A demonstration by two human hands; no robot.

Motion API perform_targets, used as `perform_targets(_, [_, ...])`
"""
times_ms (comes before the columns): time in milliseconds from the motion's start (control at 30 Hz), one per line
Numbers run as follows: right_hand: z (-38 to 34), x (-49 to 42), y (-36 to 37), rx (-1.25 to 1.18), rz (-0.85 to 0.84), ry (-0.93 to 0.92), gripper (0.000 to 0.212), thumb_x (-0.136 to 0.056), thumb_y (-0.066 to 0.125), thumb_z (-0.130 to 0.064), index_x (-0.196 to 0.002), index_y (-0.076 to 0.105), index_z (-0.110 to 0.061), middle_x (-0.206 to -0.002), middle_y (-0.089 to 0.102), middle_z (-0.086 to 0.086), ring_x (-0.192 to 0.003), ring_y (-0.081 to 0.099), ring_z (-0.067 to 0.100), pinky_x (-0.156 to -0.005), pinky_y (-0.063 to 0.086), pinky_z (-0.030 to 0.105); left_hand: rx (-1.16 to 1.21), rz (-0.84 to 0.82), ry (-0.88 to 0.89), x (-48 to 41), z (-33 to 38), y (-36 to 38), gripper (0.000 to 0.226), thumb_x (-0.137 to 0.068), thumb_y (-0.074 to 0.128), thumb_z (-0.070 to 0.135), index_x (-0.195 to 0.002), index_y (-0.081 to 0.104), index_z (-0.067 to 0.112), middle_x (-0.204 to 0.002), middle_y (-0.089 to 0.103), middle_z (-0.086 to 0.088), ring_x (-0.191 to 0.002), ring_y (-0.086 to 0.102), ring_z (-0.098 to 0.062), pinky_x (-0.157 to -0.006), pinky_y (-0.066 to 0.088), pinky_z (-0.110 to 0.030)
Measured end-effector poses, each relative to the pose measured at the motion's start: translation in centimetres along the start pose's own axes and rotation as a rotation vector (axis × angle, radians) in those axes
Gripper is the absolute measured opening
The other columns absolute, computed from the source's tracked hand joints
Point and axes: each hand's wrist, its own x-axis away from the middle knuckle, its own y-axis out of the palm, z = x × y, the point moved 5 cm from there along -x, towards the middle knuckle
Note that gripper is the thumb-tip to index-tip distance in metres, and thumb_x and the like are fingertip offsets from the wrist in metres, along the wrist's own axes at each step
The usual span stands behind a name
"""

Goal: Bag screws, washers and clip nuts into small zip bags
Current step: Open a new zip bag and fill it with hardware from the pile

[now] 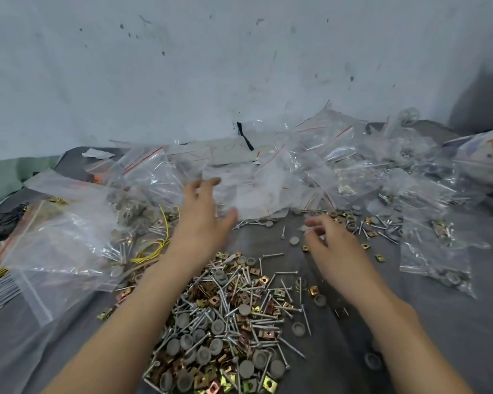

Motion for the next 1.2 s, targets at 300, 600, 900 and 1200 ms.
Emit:
perform_targets(300, [2.8,-3.1,0.4,-0.054,-0.129,0.104,0.018,-0.104,0.044,-0.039,-0.117,0.057,-0.037,-0.1,0.057,-0.022,-0.091,0.058,0.001,-0.076,0.051,0.031,-0.579,-0.392,0.167,-9.7,0.0,13.2,0.103,-0.081,0.055,0.073,-0.156,0.001,0.027,-0.164,-0.005,-0.013,-0.149,0.006,-0.04,-0.117,0.015,-0.06])
perform_targets(600, [4.3,-3.2,0.1,-0.215,-0.107,0.077,0.016,-0.104,0.048,-0.035,-0.11,0.062,-0.037,-0.087,0.066,-0.016,-0.075,0.06,-0.003,-0.053,0.043,0.015,-0.585,-0.69,-0.207,-19.0,-4.1,13.6,0.128,-0.061,0.056,0.086,-0.156,-0.008,0.03,-0.165,-0.008,-0.013,-0.15,0.008,-0.038,-0.118,0.017,-0.057])
perform_targets(900, [4.4,-3.5,0.0,-0.161,-0.103,0.065,0.017,-0.104,0.047,-0.037,-0.111,0.063,-0.038,-0.092,0.064,-0.02,-0.086,0.058,-0.005,-0.076,0.05,0.024,-0.627,-0.57,-0.04,-18.6,-2.1,16.1,0.055,-0.086,0.072,0.035,-0.129,0.053,0.006,-0.127,0.058,-0.015,-0.113,0.056,-0.034,-0.093,0.046,-0.037])
perform_targets(1200, [3.7,-3.2,-0.2,-0.133,-0.116,0.069,0.021,-0.105,0.044,-0.038,-0.118,0.061,-0.034,-0.099,0.061,-0.019,-0.089,0.057,0.0,-0.074,0.05,0.03,-0.324,-0.342,0.125,-15.9,0.2,10.9,0.011,-0.094,0.057,0.018,-0.097,0.061,0.008,-0.096,0.061,-0.009,-0.088,0.055,-0.027,-0.075,0.042,-0.031])
